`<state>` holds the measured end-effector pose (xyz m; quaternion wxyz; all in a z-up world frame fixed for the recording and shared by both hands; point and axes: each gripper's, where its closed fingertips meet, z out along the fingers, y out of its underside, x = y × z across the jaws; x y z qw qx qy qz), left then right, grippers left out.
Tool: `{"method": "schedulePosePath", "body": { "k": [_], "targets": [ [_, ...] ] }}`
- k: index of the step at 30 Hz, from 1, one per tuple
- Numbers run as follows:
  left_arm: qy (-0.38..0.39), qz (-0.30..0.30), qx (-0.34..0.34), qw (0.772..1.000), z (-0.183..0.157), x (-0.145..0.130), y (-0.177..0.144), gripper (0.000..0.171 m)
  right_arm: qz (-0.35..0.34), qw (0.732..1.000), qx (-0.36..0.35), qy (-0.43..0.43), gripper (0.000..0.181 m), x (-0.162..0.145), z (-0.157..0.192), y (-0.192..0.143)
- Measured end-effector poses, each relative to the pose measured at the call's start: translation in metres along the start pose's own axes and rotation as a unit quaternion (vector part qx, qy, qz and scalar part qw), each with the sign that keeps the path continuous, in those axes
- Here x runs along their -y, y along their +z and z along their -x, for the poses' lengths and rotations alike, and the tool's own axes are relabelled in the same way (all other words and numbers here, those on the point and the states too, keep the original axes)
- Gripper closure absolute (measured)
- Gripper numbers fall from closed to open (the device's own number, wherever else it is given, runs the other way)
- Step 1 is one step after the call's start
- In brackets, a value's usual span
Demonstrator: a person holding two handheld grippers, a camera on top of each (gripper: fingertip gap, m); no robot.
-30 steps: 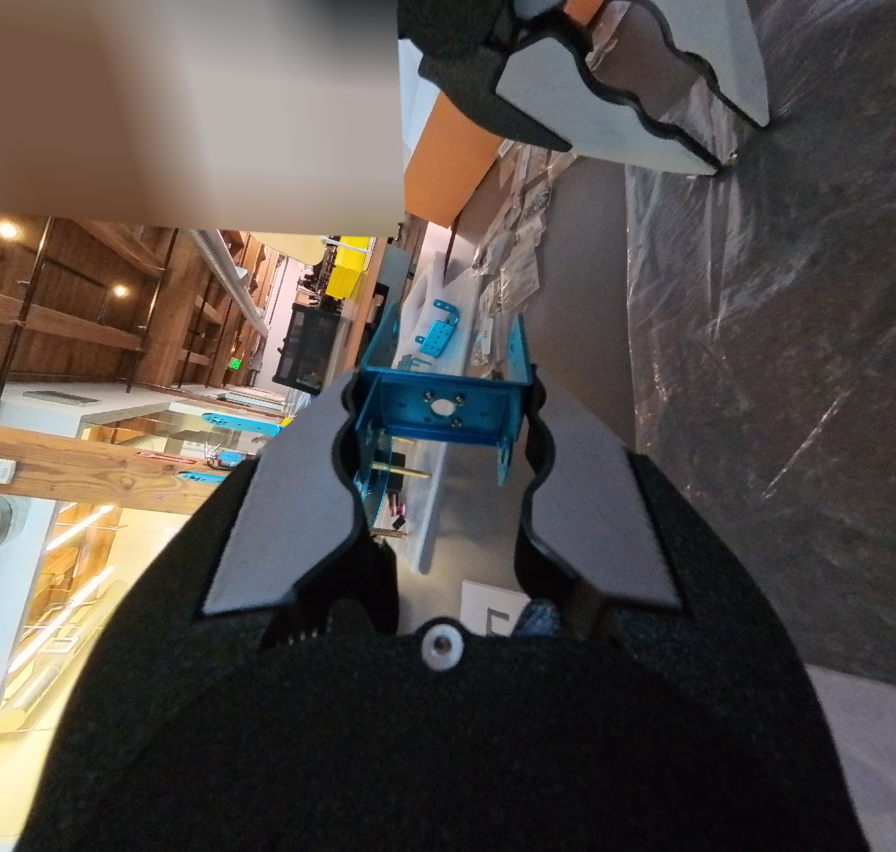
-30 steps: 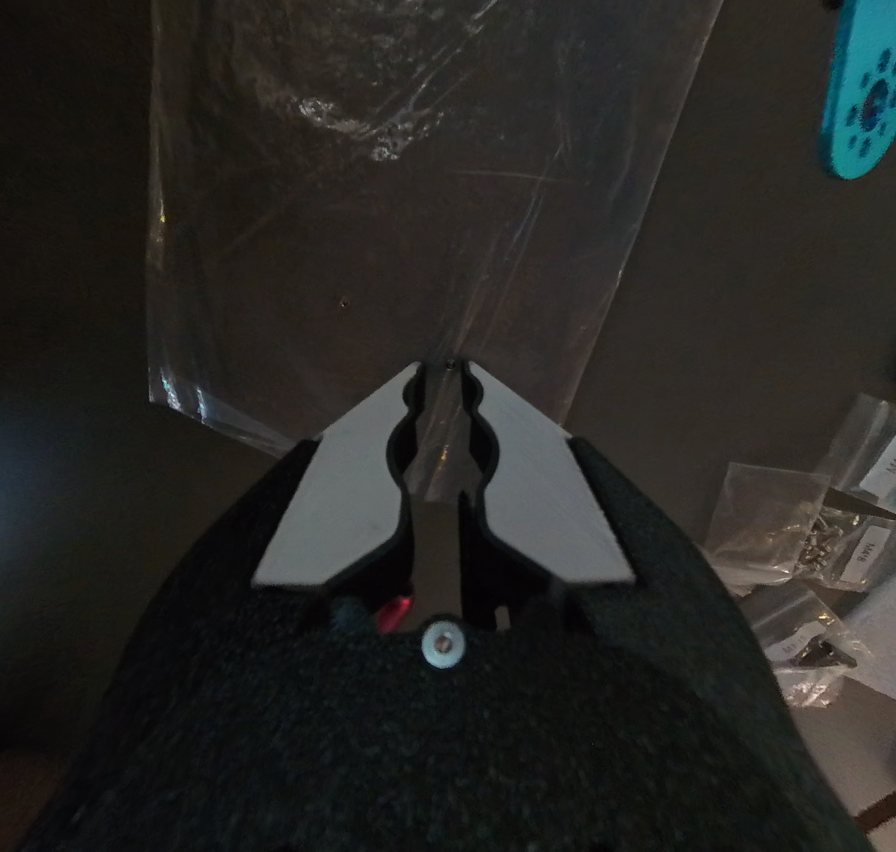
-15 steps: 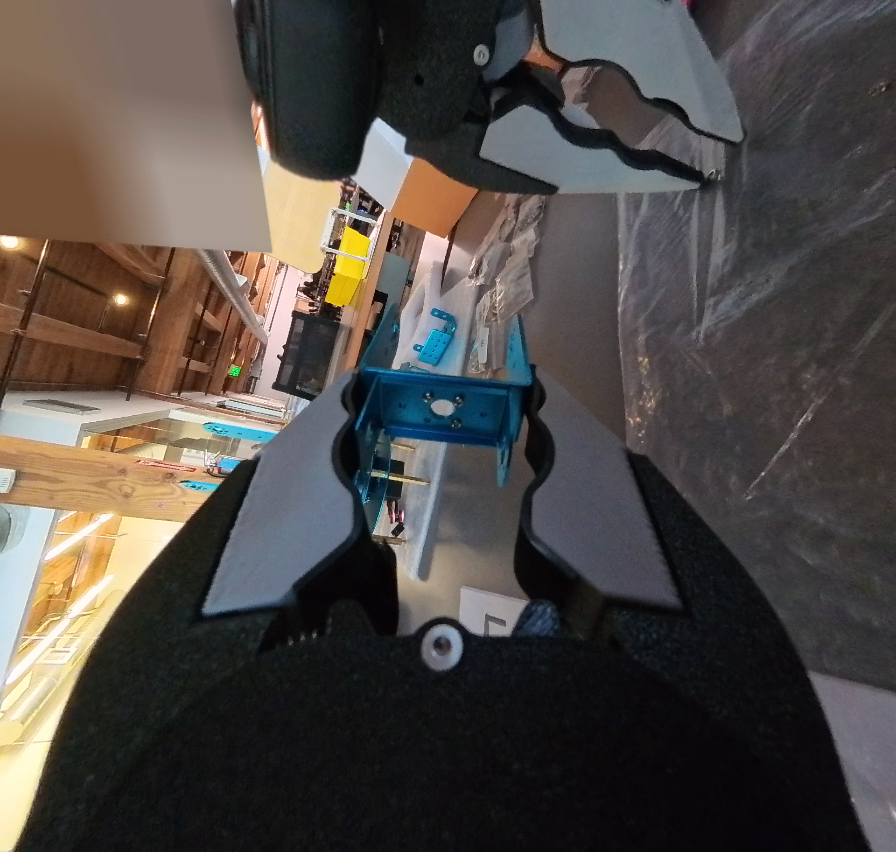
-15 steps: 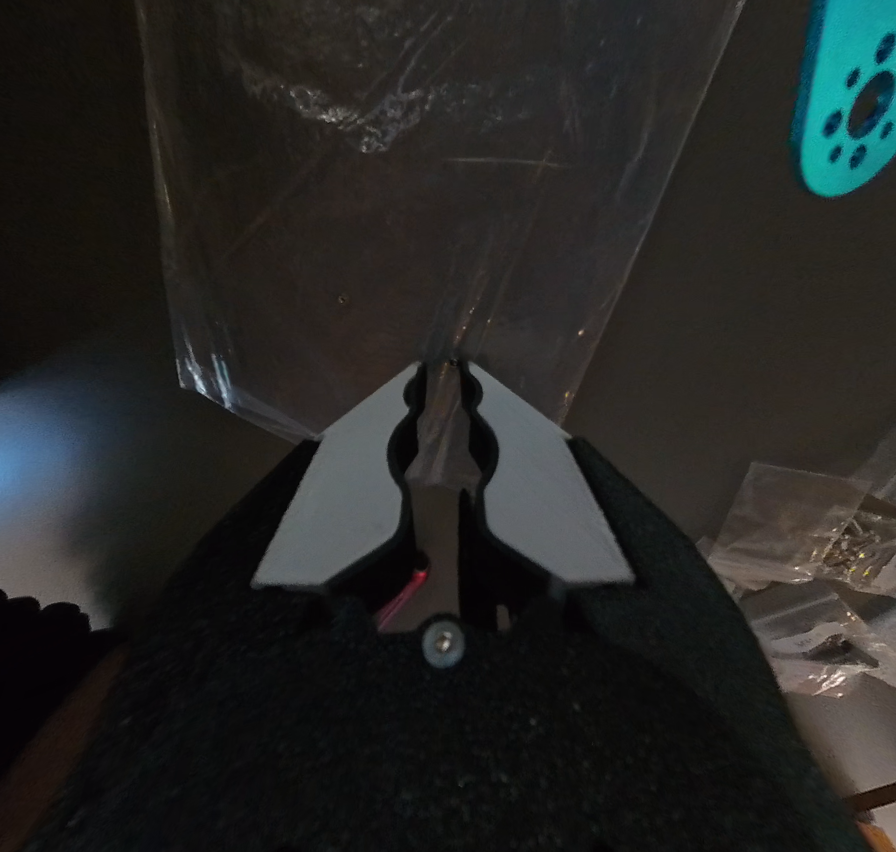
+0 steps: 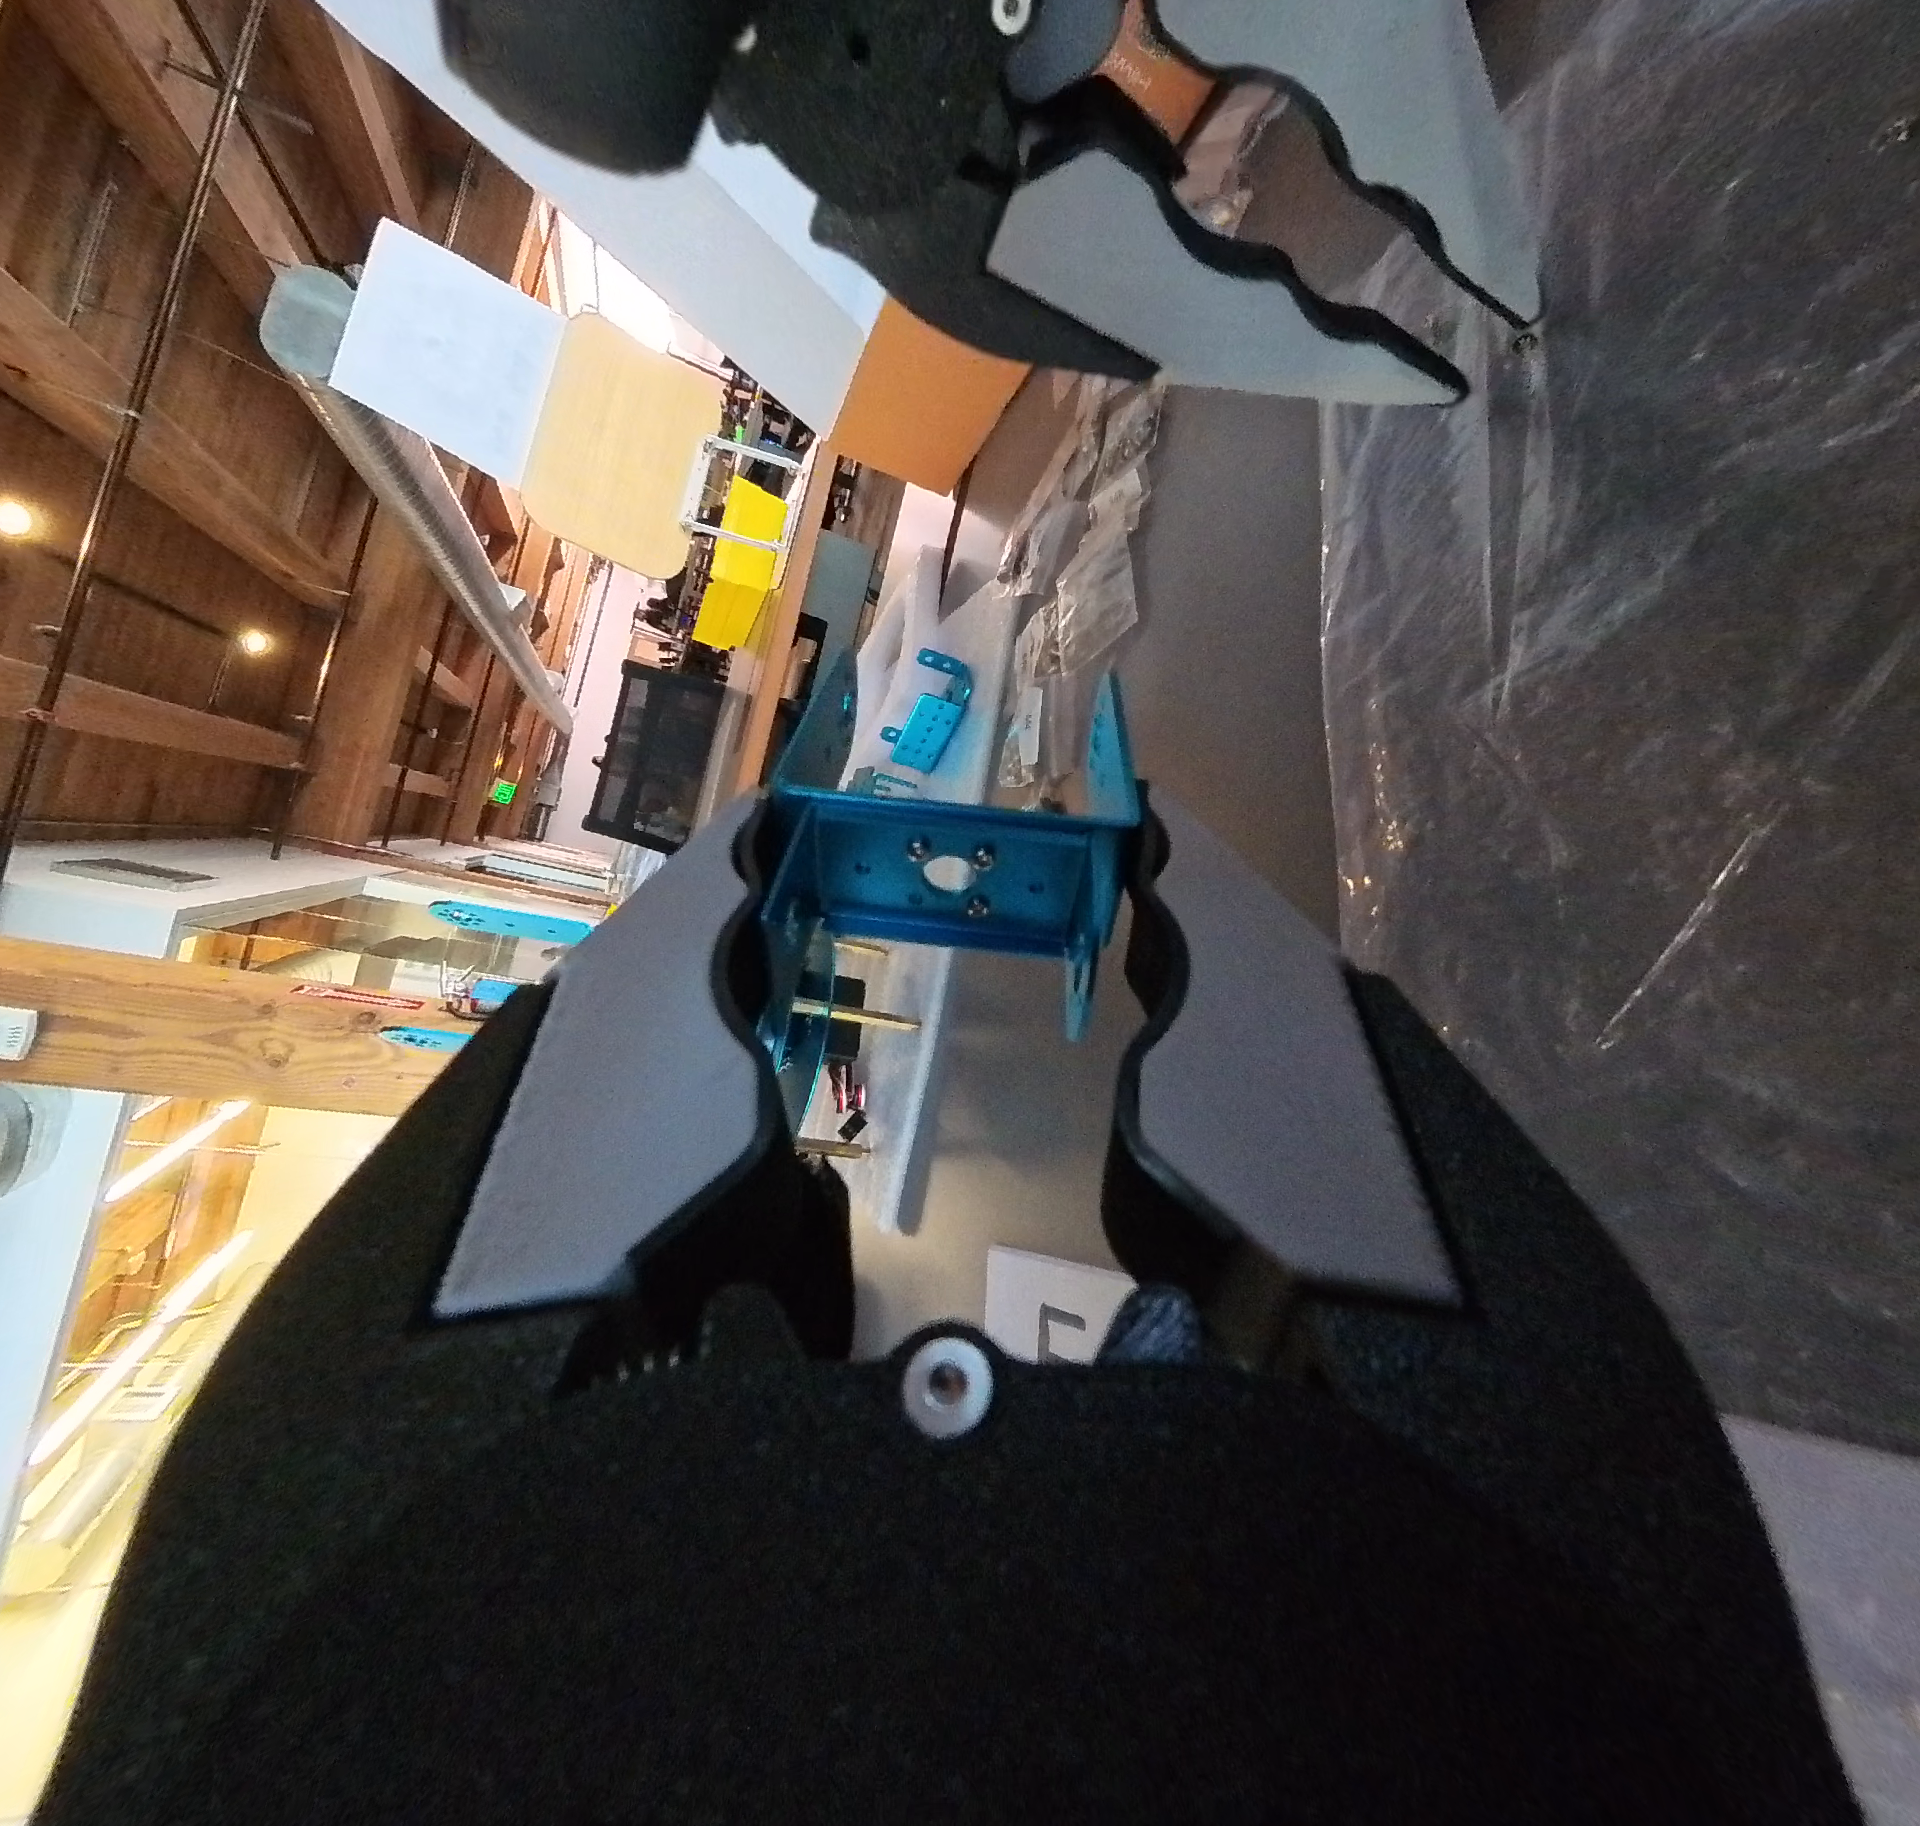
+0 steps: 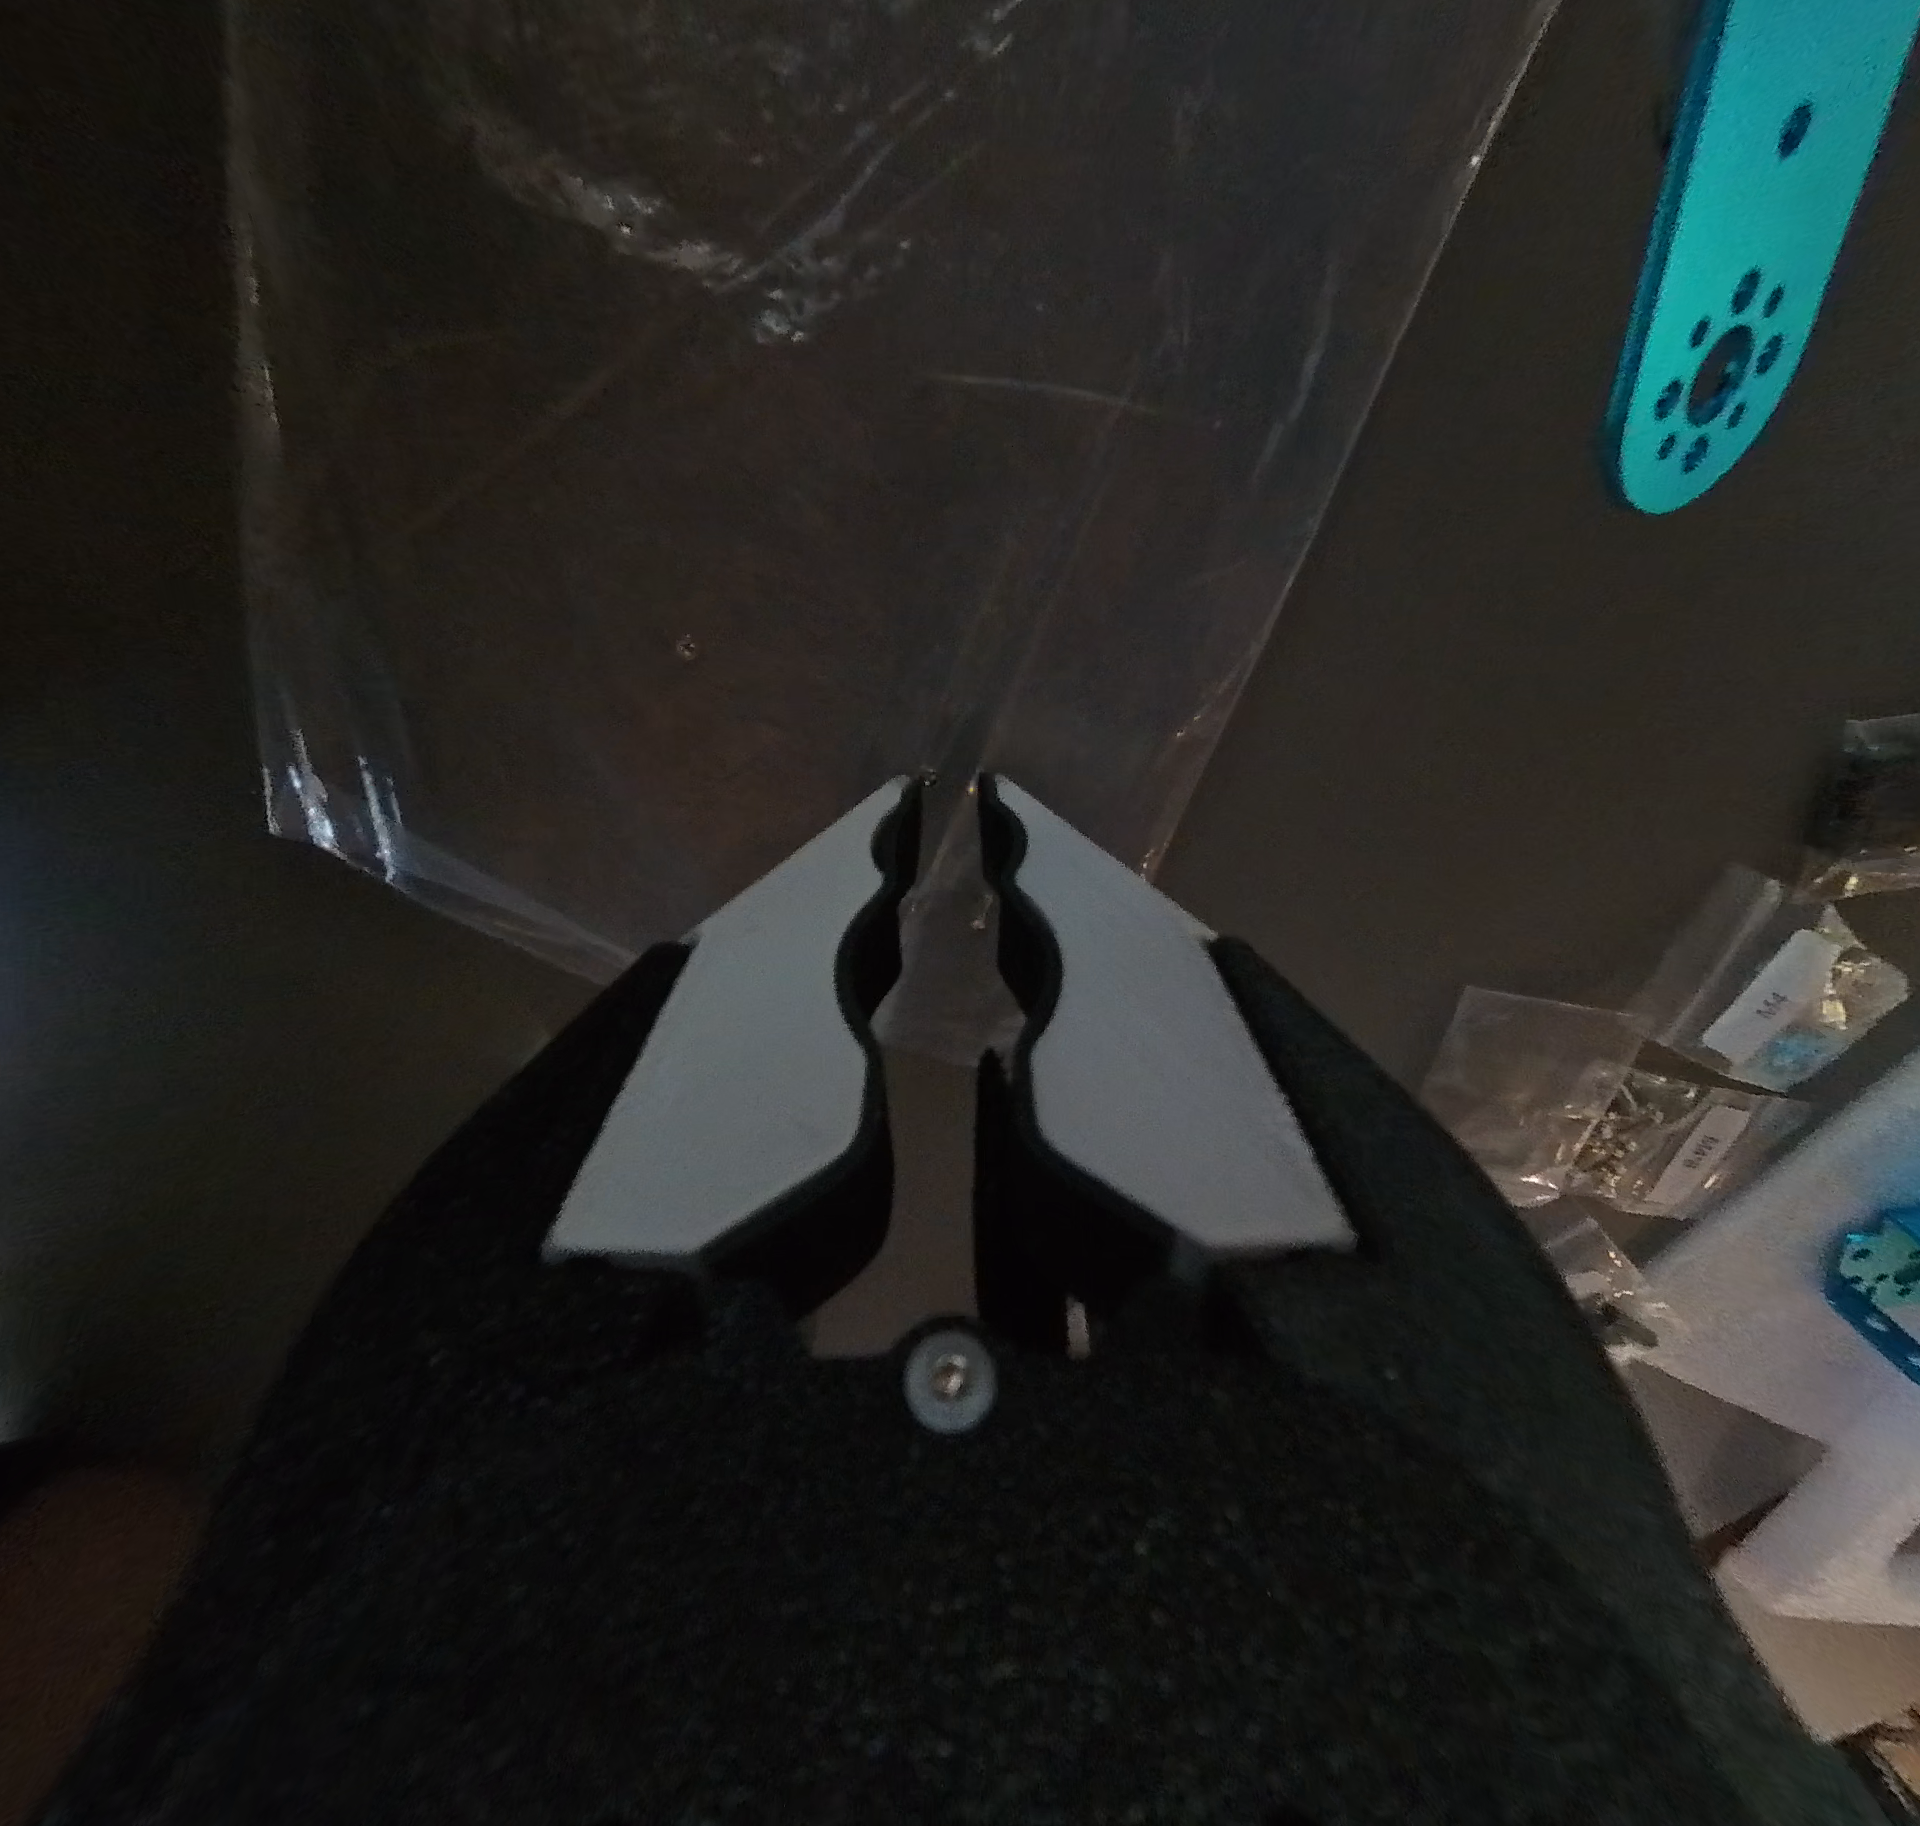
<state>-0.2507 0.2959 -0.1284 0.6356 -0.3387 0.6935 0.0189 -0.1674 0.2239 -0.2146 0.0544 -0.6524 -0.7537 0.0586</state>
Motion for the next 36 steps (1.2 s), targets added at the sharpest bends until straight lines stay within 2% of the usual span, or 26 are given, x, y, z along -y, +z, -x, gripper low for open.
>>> {"method": "schedulePosePath", "body": {
  "k": [15, 25, 28, 31, 36],
  "targets": [
    [0.005, 0.001, -0.005, 1.000, -0.005, 0.002, 0.001, 0.107, 0.001, 1.000, 0.008, -0.005, 0.175, 0.002, 0.005, 0.006],
    [-0.001, -0.002, 0.003, 1.000, -0.002, 0.002, 0.000, 0.106, -0.024, 1.000, 0.015, 0.007, 0.178, 0.002, 0.004, 0.005],
    [-0.005, -0.009, 0.016, 1.000, 0.002, 0.005, -0.001, 0.106, -0.067, 0.997, 0.018, 0.022, 0.178, 0.002, 0.000, -0.002],
    [-0.014, -0.019, 0.033, 0.999, 0.007, 0.009, -0.002, 0.107, -0.154, 0.987, 0.022, 0.047, 0.178, 0.010, -0.010, -0.018],
    [-0.032, -0.036, 0.060, 0.997, 0.015, 0.016, -0.004, 0.107, -0.345, 0.933, 0.042, 0.093, 0.178, 0.032, -0.025, -0.059]
  ]
}}
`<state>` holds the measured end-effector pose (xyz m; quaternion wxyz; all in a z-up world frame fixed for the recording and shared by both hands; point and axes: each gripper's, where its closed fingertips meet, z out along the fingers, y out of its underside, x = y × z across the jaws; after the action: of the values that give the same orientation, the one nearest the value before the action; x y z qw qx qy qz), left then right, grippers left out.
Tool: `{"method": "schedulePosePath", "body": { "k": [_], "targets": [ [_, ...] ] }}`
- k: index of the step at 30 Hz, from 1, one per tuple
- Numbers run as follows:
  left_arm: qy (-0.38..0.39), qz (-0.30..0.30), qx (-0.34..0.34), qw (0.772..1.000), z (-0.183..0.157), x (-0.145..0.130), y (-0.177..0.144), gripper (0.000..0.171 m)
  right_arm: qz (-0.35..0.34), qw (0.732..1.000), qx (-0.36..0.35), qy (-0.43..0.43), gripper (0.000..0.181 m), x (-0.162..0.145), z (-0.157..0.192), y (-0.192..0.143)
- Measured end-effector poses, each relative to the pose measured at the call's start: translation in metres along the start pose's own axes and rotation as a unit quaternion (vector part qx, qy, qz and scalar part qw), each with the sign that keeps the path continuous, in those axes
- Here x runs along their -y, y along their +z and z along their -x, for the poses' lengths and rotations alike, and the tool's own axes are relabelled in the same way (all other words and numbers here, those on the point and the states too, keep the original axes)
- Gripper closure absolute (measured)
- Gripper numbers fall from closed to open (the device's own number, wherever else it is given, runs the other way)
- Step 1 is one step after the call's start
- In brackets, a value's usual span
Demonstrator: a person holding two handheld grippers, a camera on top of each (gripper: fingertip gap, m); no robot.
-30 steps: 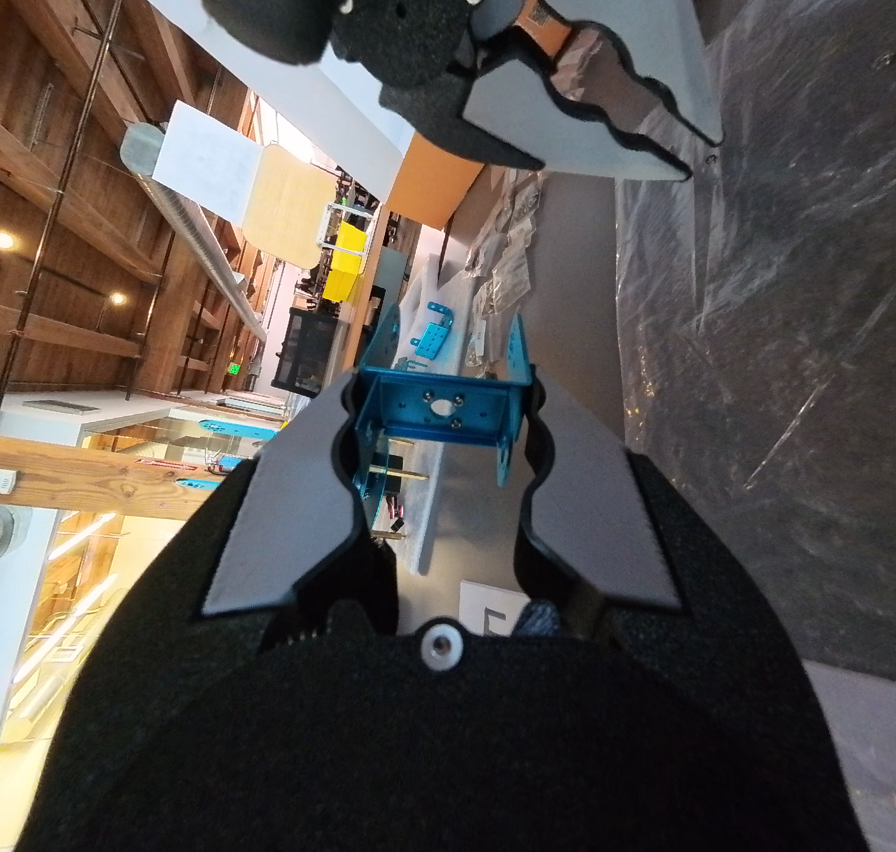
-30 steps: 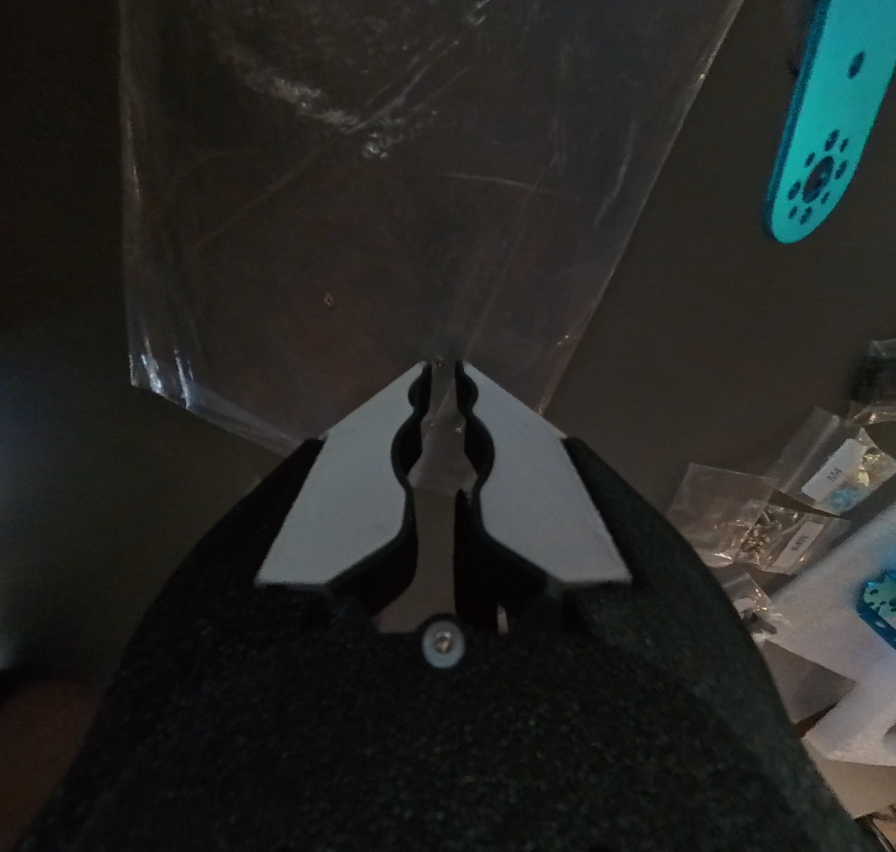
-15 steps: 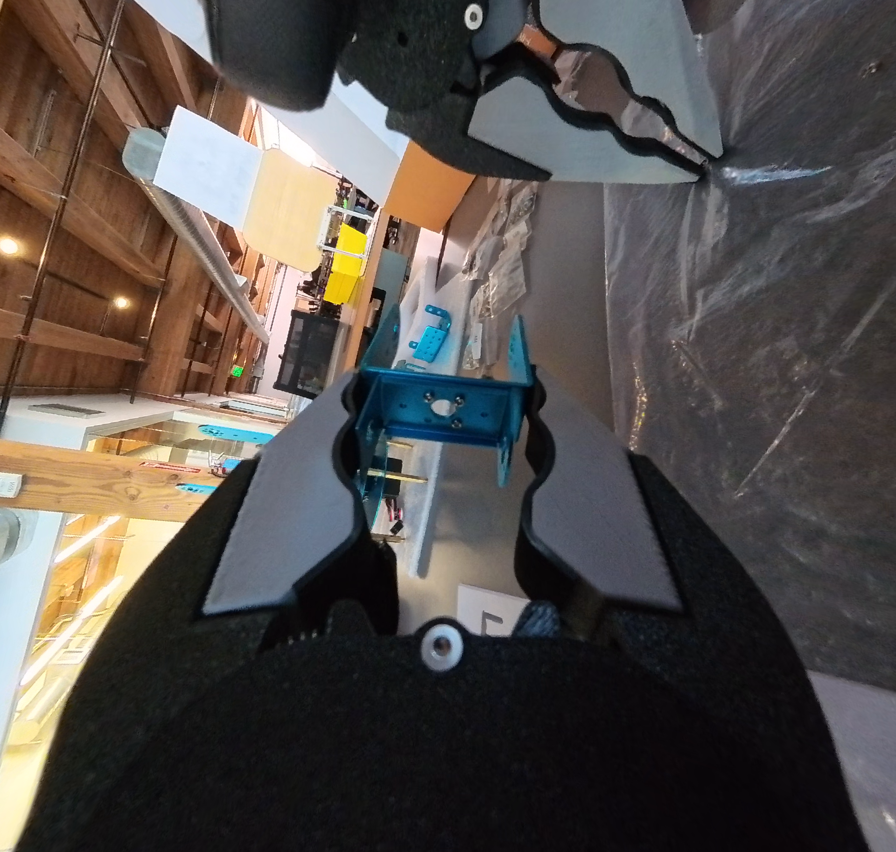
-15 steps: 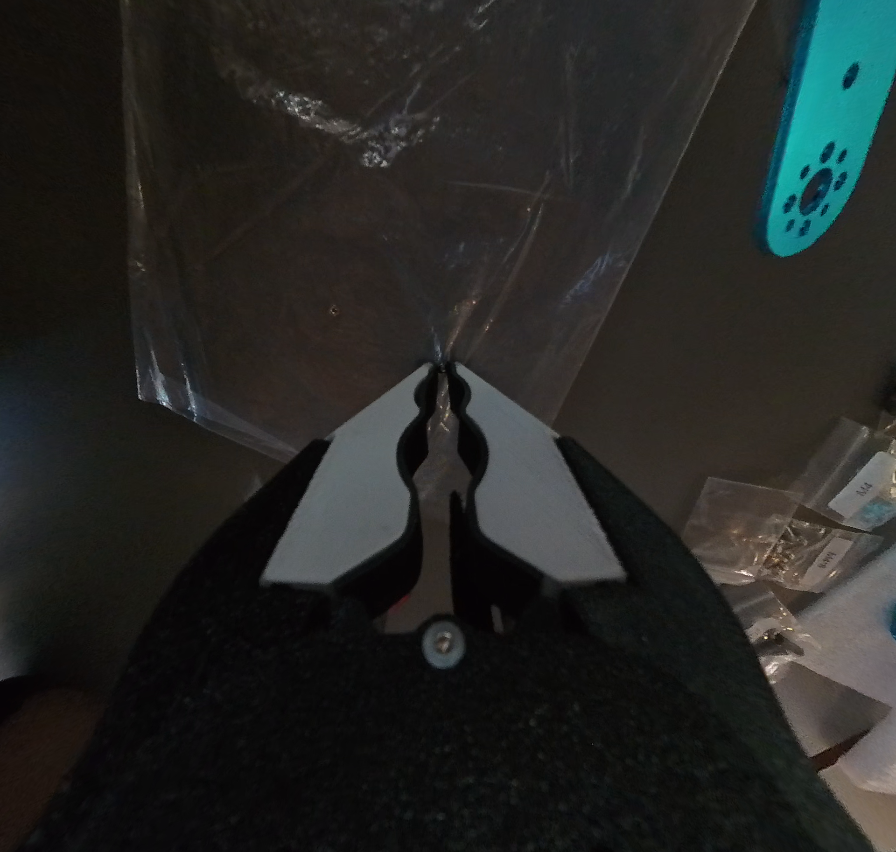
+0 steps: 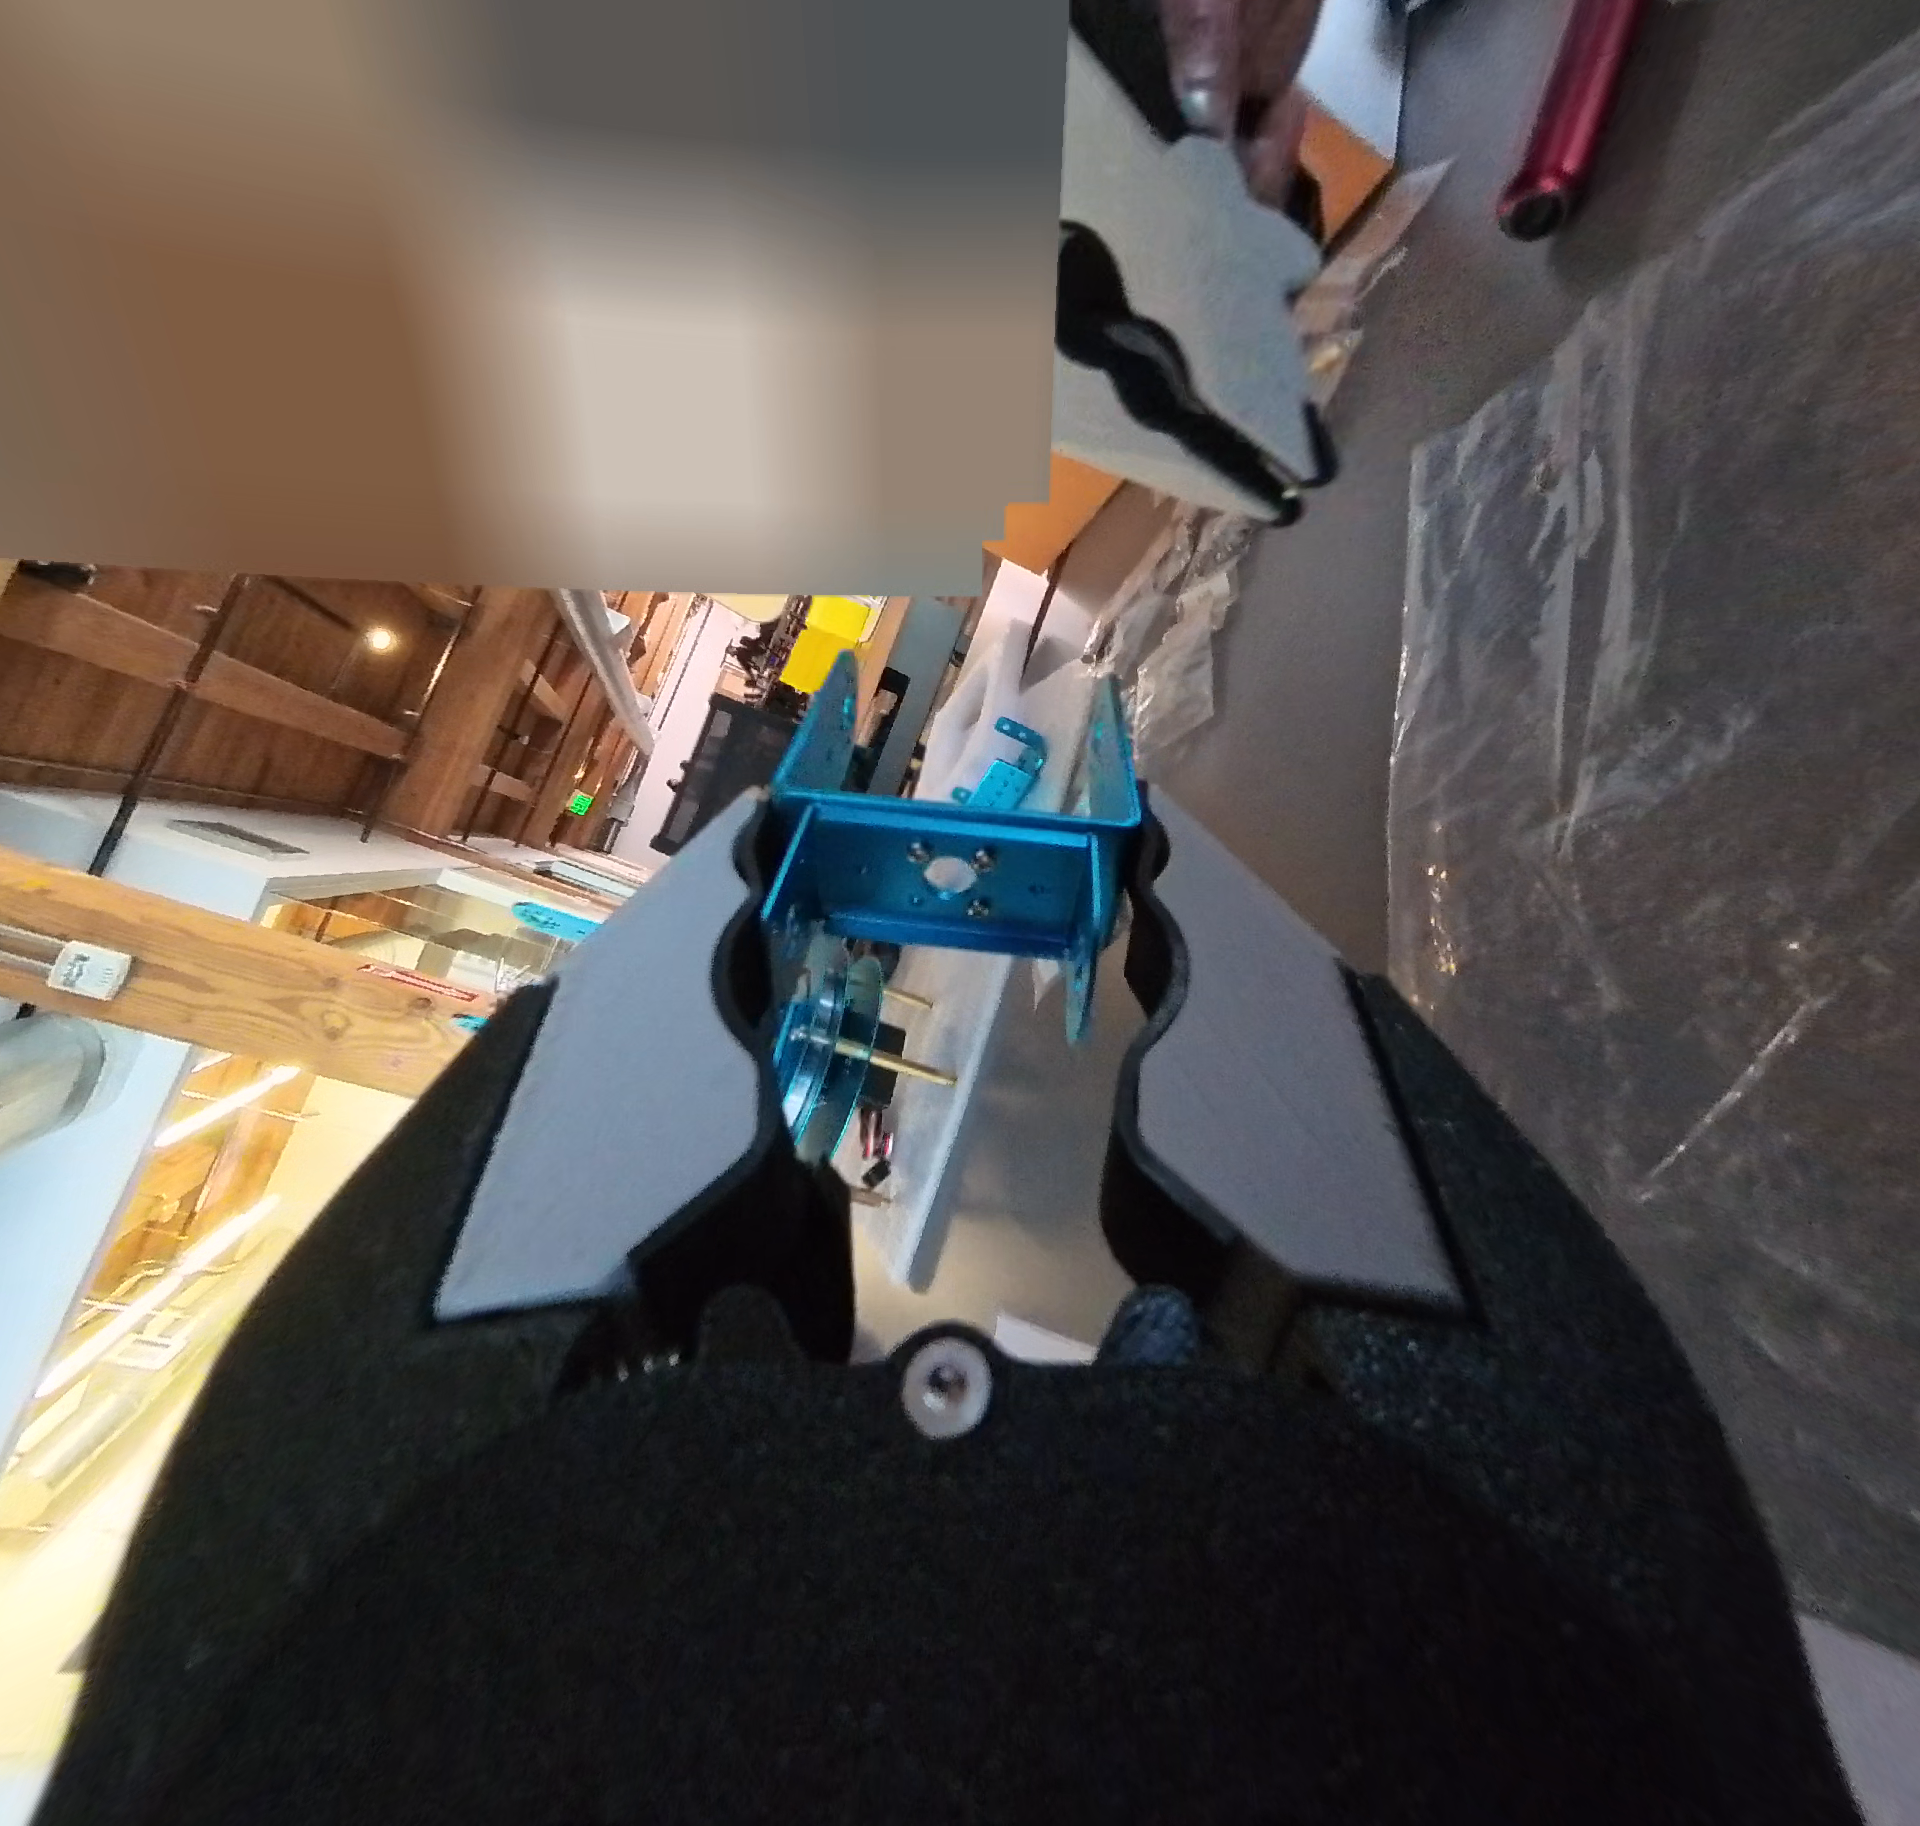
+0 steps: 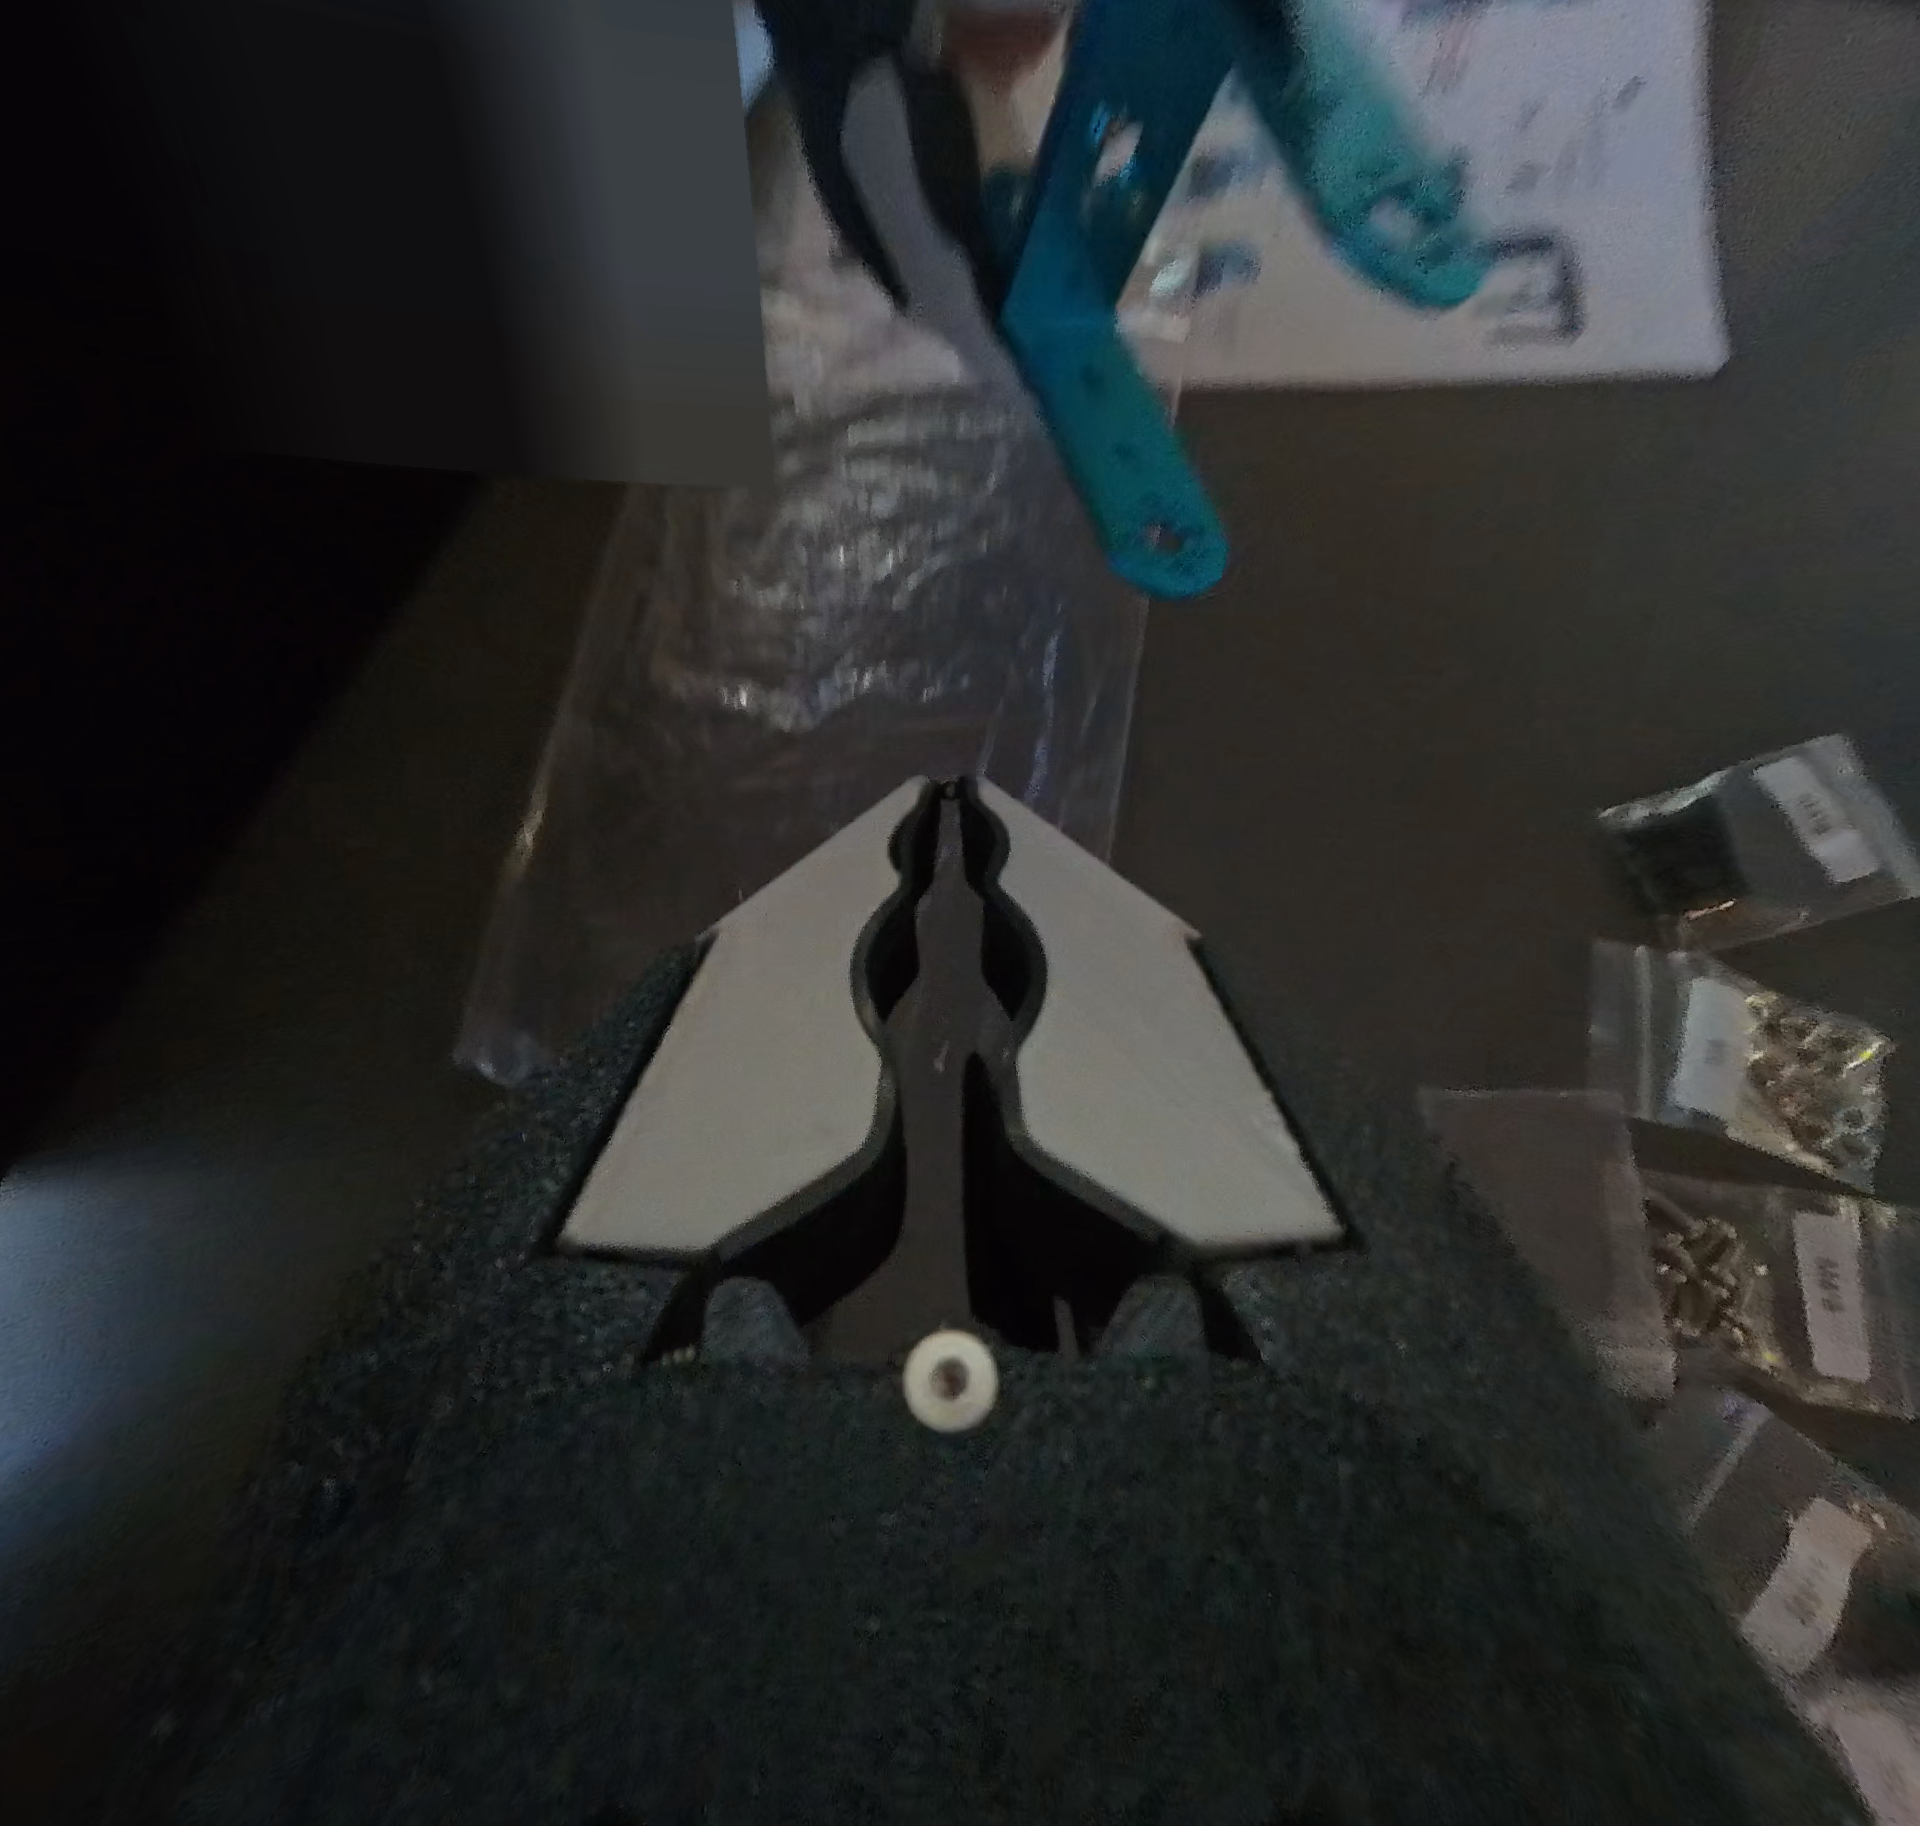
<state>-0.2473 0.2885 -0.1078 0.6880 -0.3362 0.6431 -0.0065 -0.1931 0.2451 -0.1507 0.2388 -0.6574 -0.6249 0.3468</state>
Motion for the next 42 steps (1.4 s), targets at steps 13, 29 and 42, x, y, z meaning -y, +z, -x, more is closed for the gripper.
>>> {"method": "schedulePosePath", "body": {
  "k": [13, 29, 42],
  "targets": [
    [0.010, -0.046, 0.018, 0.999, 0.003, 0.022, -0.005, 0.106, -0.201, 0.978, 0.042, 0.026, 0.178, 0.089, 0.000, 0.003],
    [0.045, -0.052, 0.043, 0.997, 0.000, 0.032, -0.002, 0.106, -0.219, 0.974, 0.051, 0.022, 0.178, 0.087, 0.003, 0.016],
    [0.057, -0.032, 0.072, 0.995, 0.004, 0.026, 0.000, 0.106, -0.232, 0.972, 0.033, 0.029, 0.177, 0.087, -0.007, 0.005]
  ]
}}
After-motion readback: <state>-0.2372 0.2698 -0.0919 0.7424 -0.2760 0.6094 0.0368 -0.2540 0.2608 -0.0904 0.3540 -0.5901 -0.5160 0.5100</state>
